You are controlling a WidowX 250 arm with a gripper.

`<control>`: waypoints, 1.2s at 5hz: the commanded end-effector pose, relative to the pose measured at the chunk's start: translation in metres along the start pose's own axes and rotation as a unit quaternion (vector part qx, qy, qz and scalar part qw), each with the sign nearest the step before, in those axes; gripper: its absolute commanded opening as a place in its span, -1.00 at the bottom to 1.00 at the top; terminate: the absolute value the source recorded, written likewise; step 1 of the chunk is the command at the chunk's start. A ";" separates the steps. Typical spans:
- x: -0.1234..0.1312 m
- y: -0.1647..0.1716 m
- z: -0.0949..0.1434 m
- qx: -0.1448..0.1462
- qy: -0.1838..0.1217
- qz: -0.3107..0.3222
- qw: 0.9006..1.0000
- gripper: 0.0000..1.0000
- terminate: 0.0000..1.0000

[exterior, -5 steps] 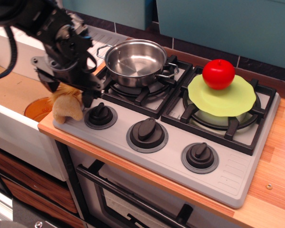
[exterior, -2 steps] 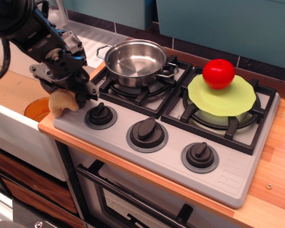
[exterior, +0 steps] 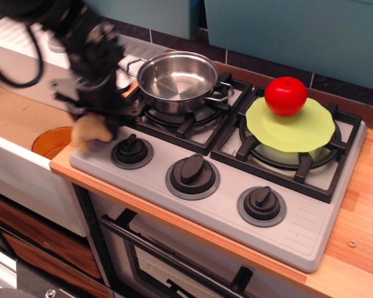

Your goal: Put apple on plate and stuffedlion in pot or pan on stove

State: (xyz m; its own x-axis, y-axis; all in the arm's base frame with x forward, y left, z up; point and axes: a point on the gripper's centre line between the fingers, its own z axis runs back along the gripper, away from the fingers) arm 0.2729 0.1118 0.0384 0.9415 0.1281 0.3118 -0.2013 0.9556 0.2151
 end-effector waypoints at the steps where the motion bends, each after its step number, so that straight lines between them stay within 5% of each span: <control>1: 0.056 0.013 0.073 0.026 -0.010 -0.011 1.000 -1.00 -1.00; 3: 0.090 -0.008 0.098 0.027 0.002 -0.001 1.000 -1.00 -1.00; 5: 0.099 -0.056 0.065 -0.008 -0.017 0.022 1.000 -1.00 -1.00; 6: 0.100 -0.066 0.058 -0.027 -0.023 0.022 0.999 1.00 -1.00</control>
State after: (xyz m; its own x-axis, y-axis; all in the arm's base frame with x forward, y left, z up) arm 0.3569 0.0491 0.0969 0.9258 0.1665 0.3393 -0.2281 0.9619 0.1505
